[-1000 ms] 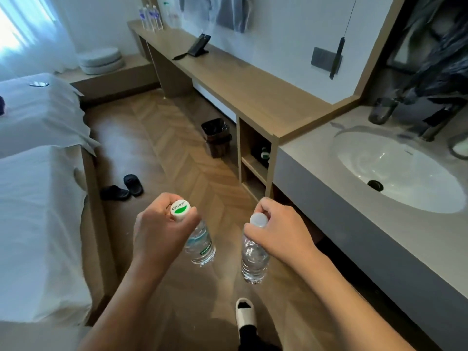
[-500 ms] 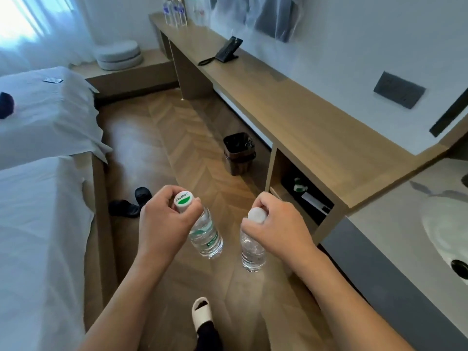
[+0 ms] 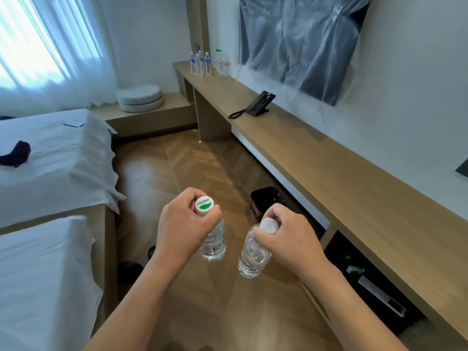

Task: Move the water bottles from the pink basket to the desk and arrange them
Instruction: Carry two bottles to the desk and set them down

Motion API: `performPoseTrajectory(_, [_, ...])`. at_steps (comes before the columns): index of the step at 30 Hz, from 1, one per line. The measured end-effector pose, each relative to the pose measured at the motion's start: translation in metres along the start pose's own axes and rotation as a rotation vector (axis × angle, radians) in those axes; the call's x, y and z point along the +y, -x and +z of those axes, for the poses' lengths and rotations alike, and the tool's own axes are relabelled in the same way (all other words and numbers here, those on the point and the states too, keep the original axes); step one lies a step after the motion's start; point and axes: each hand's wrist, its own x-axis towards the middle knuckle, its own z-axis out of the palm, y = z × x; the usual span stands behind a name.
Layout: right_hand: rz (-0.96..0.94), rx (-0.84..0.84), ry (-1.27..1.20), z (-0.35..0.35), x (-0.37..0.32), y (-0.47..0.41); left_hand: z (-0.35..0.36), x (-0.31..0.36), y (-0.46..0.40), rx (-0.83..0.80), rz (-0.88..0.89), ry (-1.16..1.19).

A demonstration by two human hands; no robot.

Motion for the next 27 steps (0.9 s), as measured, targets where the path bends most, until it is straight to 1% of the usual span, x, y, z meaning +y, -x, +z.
performPoseTrajectory(4, [-0.006,0.041,-0.014,0.020,-0.021,-0.087,-0.002,-0.025,-0.087,0.014,0.030,-0.015])
performPoseTrajectory(11, [-0.064,0.063,-0.013,0.065,-0.038,-0.252,0.020,-0.066,-0.244,0.028,0.088,-0.011])
performPoseTrajectory(15, [-0.086,0.043,-0.017,0.082,-0.056,-0.343,0.030,-0.083,-0.332,0.046,0.038,0.006])
performPoseTrajectory(20, [-0.094,0.021,-0.036,0.103,-0.077,-0.443,0.035,-0.110,-0.432,0.128,0.013,0.013])
performPoseTrajectory(24, [-0.098,-0.015,-0.014,0.129,-0.090,-0.521,0.042,-0.146,-0.508,0.173,-0.054,0.005])
performPoseTrajectory(27, [-0.108,-0.024,0.001,0.157,-0.100,-0.587,0.048,-0.180,-0.568,0.171,-0.092,0.017])
